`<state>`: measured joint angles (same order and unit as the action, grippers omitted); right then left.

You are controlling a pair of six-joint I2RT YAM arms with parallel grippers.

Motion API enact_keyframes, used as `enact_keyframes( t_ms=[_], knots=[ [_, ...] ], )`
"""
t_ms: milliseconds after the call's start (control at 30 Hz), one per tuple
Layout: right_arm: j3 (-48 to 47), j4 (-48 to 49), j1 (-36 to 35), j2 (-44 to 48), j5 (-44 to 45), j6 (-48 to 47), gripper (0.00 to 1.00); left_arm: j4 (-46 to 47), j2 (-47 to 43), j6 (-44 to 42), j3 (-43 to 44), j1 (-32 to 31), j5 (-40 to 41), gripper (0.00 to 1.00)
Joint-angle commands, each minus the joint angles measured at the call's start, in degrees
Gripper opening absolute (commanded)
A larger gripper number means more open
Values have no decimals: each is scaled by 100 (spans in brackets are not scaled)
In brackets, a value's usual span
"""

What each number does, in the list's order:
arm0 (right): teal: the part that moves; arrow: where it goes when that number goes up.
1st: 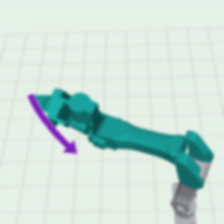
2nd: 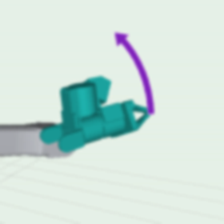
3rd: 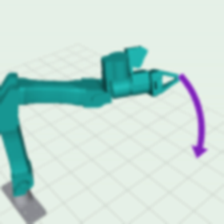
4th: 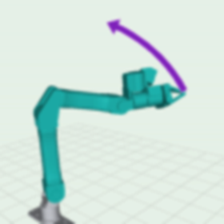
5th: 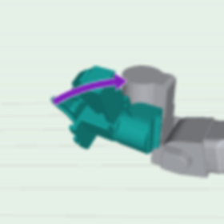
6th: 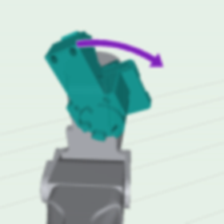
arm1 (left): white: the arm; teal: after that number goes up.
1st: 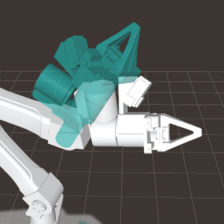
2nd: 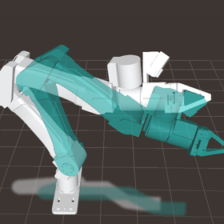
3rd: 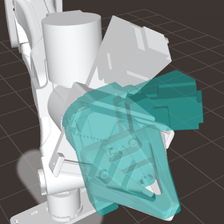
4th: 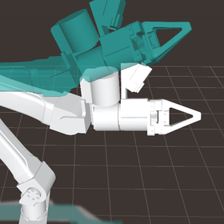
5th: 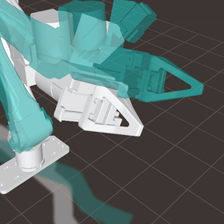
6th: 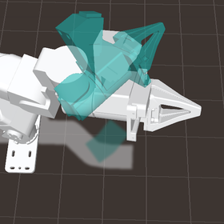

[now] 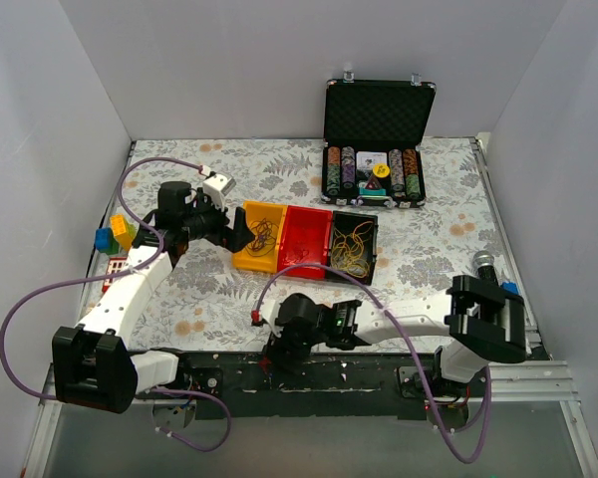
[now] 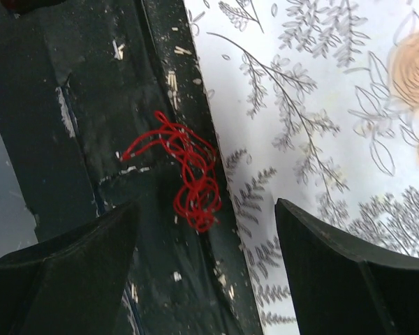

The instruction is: Untangle the cables

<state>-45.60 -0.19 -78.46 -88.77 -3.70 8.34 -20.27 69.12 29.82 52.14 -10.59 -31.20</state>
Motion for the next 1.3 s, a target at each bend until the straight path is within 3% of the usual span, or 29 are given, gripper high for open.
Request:
enact_keyframes(
  t_ms=[0,200,433,500,800,1033,1267],
  knots=[
    [-502,361,-91,-412,-113,-174,84,-12,-136,-64,121,31,149,93],
    [-704,414,-91,-738,-192,-219,68,58,-145,-108,42,31,211,93],
    [-564,432,-100,-782,-333,-166,23,155,-180,-196,-11,39,325,93],
    [-529,405,-91,-756,-341,-166,2,181,-180,-196,-2,39,334,94],
    [-1037,-332,102,-28,141,-561,1,243,-153,-170,7,39,492,94],
    [-1653,-685,1708,607,168,-816,1,304,-48,-126,16,39,949,95],
    [-2434,-746,2633,-69,203,-974,1,322,-92,-56,15,31,949,98]
  ],
)
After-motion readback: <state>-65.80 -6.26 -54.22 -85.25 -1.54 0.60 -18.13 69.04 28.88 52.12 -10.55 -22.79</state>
